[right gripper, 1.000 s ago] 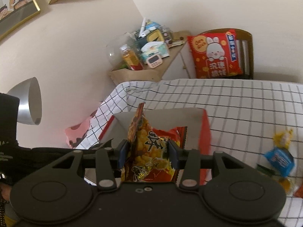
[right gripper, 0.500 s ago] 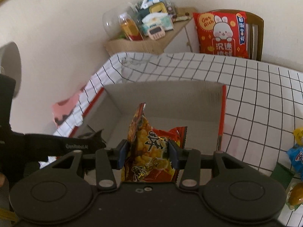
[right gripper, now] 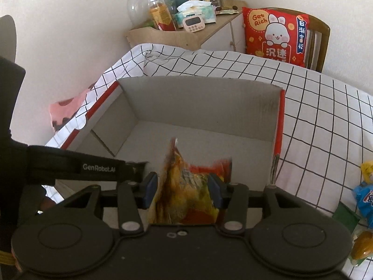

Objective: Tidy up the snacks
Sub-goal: 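Open both tools to release the packet and chip bag in the box, then lower the left tool to the wrapped bun while the right tool approaches the brown chocolate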

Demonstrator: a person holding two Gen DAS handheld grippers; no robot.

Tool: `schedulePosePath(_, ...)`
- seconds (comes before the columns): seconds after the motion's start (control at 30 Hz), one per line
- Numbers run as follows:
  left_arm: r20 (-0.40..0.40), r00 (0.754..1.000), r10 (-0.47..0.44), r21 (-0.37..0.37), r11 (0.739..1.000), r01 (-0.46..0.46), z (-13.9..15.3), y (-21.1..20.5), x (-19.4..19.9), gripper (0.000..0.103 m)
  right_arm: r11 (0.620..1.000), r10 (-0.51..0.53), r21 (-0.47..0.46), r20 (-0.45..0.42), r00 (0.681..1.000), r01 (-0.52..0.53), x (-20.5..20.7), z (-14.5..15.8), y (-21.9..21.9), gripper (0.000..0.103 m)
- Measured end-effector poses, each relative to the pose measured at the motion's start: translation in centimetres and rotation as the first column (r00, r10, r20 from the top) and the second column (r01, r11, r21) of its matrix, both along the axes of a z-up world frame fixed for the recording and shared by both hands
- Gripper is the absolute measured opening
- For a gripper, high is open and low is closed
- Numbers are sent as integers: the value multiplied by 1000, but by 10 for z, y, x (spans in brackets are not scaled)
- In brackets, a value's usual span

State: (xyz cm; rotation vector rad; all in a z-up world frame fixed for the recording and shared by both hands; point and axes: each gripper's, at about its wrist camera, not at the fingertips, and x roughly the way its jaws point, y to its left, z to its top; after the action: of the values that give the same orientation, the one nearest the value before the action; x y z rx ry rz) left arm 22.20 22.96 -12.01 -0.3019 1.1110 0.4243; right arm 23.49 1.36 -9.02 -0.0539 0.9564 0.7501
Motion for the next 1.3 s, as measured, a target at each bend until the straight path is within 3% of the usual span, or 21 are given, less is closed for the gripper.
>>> schedulePosePath(0.33, 61, 998, 9, -20, 1000, -7, 18, -1, -20, 60, 999, -10, 38, 18, 1000, 10, -8, 18, -20, 64)
schedulePosePath(0.63, 161, 985, -56, 28, 998, 53, 53, -30, -44, 61, 995, -32, 95, 51, 998, 27, -25, 47, -51, 78)
schedulePosePath(0.97, 255, 953, -162, 100, 985, 140, 82, -86, -69, 71, 986, -76, 154, 89, 993, 61, -52, 68, -104, 87)
schedulePosePath(1.3, 296, 916, -270, 85, 963, 257, 80, -149, -77, 83, 976, -177, 152, 120, 977, 158, -69, 73, -181, 90)
